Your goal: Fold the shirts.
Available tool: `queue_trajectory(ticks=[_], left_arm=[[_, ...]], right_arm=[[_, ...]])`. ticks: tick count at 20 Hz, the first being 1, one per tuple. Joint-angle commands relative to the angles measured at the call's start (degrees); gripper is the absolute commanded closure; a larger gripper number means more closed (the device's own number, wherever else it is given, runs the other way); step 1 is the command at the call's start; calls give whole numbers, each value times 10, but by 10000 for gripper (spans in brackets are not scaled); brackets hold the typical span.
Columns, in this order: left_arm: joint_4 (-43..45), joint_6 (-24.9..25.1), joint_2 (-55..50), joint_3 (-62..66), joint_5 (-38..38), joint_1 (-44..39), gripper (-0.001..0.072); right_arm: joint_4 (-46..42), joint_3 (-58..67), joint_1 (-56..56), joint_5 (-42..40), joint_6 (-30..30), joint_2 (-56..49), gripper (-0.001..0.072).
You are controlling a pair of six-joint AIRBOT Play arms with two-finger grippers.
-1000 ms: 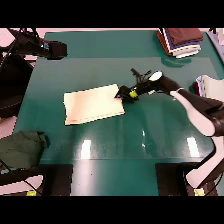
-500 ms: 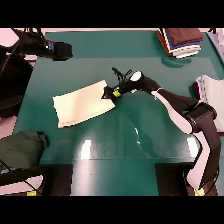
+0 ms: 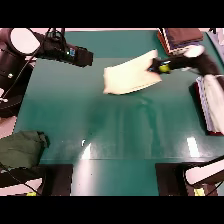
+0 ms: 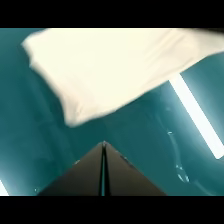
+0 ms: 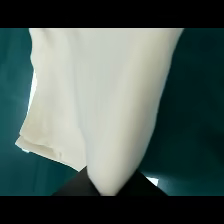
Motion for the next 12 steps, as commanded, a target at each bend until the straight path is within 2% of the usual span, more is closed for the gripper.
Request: queue_trajectory(ticks=[1, 6, 12], left_arm=[[-10, -5, 0, 0, 5, -15, 684], [-10, -18, 0, 0, 6, -15, 684], [-10, -31, 0, 0, 3, -15, 684]], right_arm=[[-50, -13, -154, 1, 1, 62, 696], [-31, -12, -329, -50, 1, 81, 696], [-28, 30, -368, -91, 1, 79, 696]])
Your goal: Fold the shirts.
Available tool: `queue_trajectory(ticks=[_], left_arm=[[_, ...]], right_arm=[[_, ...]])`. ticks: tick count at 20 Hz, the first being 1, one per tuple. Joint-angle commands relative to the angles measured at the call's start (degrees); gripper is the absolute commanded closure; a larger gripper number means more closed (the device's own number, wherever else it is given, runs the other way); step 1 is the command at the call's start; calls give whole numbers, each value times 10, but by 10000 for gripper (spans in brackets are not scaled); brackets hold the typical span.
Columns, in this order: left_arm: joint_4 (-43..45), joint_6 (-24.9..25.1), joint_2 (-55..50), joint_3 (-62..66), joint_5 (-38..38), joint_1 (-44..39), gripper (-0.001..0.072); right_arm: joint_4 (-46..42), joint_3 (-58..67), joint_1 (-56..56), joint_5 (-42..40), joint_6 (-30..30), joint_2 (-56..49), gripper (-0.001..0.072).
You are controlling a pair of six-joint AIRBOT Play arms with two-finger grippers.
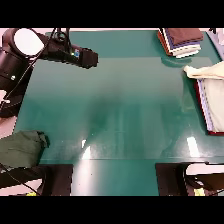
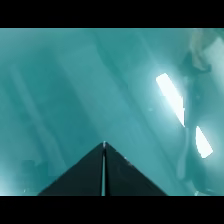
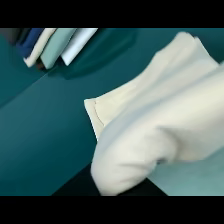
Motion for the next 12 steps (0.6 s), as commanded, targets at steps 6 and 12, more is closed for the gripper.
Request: queue_trajectory(ticks=[6, 12], left_arm=[[0, -6, 0, 0, -2, 0, 683], [0, -5, 0, 0, -3, 0, 683]], right_arm=[[-4, 161, -33, 45, 0, 2, 696], [-55, 205, -79, 184, 0, 24, 696]])
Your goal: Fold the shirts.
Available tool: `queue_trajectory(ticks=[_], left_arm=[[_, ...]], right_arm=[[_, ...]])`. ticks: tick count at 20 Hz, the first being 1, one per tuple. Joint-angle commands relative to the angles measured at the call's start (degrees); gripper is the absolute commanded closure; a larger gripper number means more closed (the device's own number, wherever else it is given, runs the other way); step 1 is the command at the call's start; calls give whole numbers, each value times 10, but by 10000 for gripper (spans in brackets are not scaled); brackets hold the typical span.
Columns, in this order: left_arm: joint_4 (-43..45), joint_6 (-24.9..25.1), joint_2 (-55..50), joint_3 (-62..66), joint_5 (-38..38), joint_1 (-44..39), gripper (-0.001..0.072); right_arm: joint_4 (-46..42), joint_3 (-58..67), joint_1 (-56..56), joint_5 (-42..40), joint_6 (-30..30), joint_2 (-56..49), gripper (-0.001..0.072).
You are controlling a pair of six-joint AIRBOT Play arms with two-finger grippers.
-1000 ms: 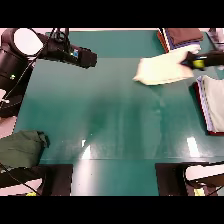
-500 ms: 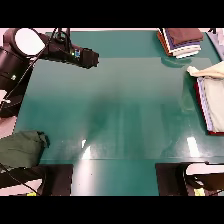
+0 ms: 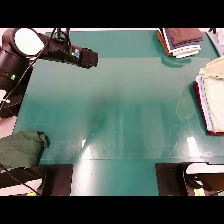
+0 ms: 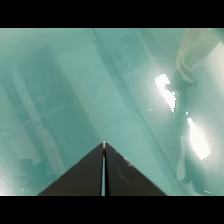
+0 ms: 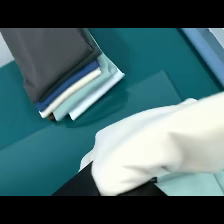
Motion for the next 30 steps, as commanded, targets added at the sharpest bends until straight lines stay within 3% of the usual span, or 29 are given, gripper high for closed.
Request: queue_trajectory(ticks=[1, 7, 9, 10, 11, 12, 14, 18, 22, 30], left_arm=[[0, 0, 0, 0, -1, 0, 683], [0, 5, 0, 0, -5, 0, 683], [0, 5, 0, 0, -4, 0, 683], [0, 11, 0, 0, -4, 0, 683], [0, 18, 0, 0, -4, 0, 683], [0, 19, 0, 0, -4, 0, 683], [0, 19, 0, 0, -4, 0, 683], [-2, 19, 0, 0, -4, 0, 683], [-9, 18, 0, 0, -2, 0, 682], [-9, 19, 0, 0, 25, 0, 682]], right_arm=[[-34, -1, -32, 71, 0, 25, 696], [-44, -228, -99, 101, -52, 135, 696], [-86, -306, -118, 112, -52, 174, 686], [-115, -338, -124, 119, -52, 191, 591], [-146, -366, -132, 126, -51, 208, 387], [-173, -384, -141, 131, -51, 221, 272], [-209, -402, -168, 145, -49, 252, 174], [-158, -359, -203, 126, -38, 300, 175], [116, -356, -173, 84, -33, 331, 176], [140, -356, 228, 82, -34, 309, 179]])
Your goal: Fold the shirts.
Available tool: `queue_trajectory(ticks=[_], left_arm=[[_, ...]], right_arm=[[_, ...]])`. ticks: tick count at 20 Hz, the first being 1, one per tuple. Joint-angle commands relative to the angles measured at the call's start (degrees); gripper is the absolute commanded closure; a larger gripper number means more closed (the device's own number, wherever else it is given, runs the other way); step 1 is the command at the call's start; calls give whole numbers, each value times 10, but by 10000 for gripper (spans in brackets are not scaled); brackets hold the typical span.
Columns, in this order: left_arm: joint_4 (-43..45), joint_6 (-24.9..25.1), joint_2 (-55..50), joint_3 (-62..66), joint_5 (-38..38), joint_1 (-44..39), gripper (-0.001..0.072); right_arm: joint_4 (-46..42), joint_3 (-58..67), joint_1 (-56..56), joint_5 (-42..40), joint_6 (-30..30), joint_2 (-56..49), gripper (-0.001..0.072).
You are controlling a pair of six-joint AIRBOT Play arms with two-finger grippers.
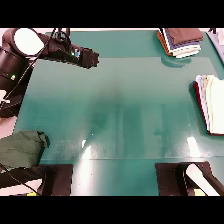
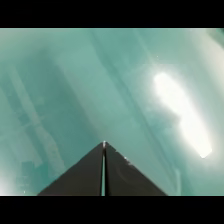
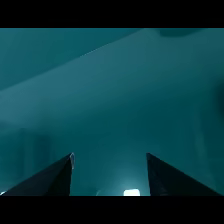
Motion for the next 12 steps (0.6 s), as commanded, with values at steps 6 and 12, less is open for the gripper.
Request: queue_trajectory(ticks=[6, 12], left_arm=[[0, 0, 0, 0, 64, 0, 683], [0, 0, 0, 0, 70, 0, 683]], right_arm=[[19, 1, 353, -51, -14, -79, 696], [20, 1, 407, -91, -16, -96, 696]])
